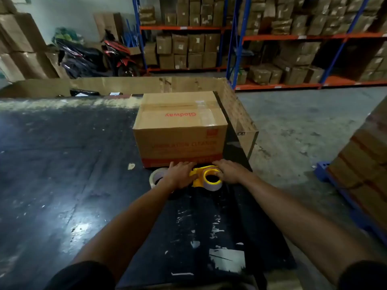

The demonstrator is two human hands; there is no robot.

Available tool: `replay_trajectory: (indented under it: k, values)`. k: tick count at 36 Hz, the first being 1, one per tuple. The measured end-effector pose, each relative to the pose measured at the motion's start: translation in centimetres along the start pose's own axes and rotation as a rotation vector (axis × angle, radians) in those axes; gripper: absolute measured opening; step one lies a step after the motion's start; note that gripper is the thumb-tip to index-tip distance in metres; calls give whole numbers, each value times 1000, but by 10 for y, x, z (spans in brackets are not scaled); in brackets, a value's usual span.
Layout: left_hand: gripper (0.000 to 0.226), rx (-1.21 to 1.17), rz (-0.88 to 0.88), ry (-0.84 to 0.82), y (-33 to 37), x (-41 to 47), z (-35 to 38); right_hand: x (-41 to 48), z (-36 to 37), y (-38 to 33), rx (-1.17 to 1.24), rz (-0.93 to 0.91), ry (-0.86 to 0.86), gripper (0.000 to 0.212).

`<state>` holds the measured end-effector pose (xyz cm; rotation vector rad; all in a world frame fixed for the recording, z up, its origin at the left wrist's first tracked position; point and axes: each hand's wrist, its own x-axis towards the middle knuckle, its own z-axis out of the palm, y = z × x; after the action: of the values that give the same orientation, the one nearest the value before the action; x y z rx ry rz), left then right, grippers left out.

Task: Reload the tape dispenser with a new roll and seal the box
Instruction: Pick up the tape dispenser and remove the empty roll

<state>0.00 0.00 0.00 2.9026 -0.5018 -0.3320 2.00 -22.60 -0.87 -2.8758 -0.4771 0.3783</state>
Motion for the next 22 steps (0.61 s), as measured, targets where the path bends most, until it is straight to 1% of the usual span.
replay_trajectory:
  k: [2, 4, 7, 11, 13, 15, 19, 22]
  values:
    - [54, -18, -21, -18, 6, 6, 1, 4, -2, 5, 17, -9, -40, 40]
    - [45, -51, -48, -23, 8, 9, 5, 9, -2, 7, 30, -25, -86, 35]
    - [44, -80, -70, -15, 11, 9, 7, 17, -2, 12, 52, -48, -88, 22]
    - [46, -62, -62, 5, 9, 9, 7, 24, -4, 11, 27, -62, -117, 21]
    - [47, -56, -48, 26, 7, 7, 8, 27, -6, 9, 5, -88, -126, 17]
    - [47, -61, -30, 80, 2, 4, 7, 27, -13, 5, -14, -111, -141, 12]
    - [44, -123, 34, 244, -5, -4, 0, 23, -39, -3, -60, -160, -104, 23]
    - [47, -77, 83, 402, -5, -13, -6, 18, -62, -7, -116, -204, -41, 26]
